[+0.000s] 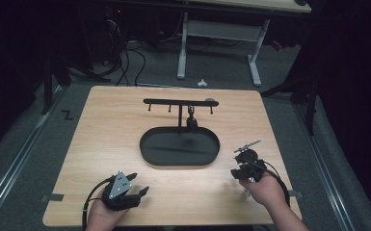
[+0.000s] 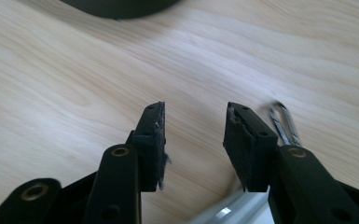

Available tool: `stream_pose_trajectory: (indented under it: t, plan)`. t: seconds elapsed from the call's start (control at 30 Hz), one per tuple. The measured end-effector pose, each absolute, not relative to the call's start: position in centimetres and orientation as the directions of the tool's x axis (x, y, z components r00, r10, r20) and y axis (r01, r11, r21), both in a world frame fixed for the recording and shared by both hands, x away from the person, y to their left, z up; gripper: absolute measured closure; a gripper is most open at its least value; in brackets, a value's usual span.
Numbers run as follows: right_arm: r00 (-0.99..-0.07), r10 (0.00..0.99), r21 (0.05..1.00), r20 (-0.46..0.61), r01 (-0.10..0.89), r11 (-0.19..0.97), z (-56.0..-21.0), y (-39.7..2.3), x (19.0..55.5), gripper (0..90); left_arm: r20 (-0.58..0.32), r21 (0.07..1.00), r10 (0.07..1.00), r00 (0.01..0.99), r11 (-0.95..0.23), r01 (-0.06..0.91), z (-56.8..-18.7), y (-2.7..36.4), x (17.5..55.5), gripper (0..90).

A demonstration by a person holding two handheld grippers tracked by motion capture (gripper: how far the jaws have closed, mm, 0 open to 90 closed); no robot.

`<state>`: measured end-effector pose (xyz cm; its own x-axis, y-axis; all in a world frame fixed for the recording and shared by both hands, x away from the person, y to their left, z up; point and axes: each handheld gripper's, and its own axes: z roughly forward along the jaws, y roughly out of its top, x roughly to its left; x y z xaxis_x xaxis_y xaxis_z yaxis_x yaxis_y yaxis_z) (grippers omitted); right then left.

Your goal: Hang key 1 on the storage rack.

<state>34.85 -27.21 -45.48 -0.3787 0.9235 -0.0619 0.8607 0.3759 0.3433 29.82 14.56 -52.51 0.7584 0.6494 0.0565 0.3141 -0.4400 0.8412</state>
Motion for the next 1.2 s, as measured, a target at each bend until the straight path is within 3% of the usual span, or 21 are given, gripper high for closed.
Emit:
stream_pose_trajectory:
  t: [0.37, 0.77, 0.97, 1.2]
  plan:
    - [-0.256, 0.965, 0.311, -0.065, 0.913, 0.263, -46.8, -31.5, 36.5, 59.0, 0.059, 0.838, 0.648, 0.759, -0.445, 0.315, -52.6, 14.5, 29.9, 35.3]
    - [-0.166, 0.986, 0.287, -0.006, 0.944, 0.160, -48.4, -32.6, 37.7, 55.8, 0.058, 0.839, 0.650, 0.758, -0.443, 0.316, -52.6, 14.6, 29.9, 35.3]
    - [-0.156, 0.988, 0.267, 0.009, 0.952, 0.148, -48.8, -32.7, 38.0, 65.8, 0.057, 0.841, 0.653, 0.755, -0.439, 0.316, -52.5, 14.7, 29.9, 35.3]
    - [-0.161, 0.987, 0.255, 0.008, 0.955, 0.153, -48.7, -32.9, 37.8, 66.8, 0.060, 0.841, 0.651, 0.756, -0.442, 0.313, -52.5, 14.7, 29.9, 35.3]
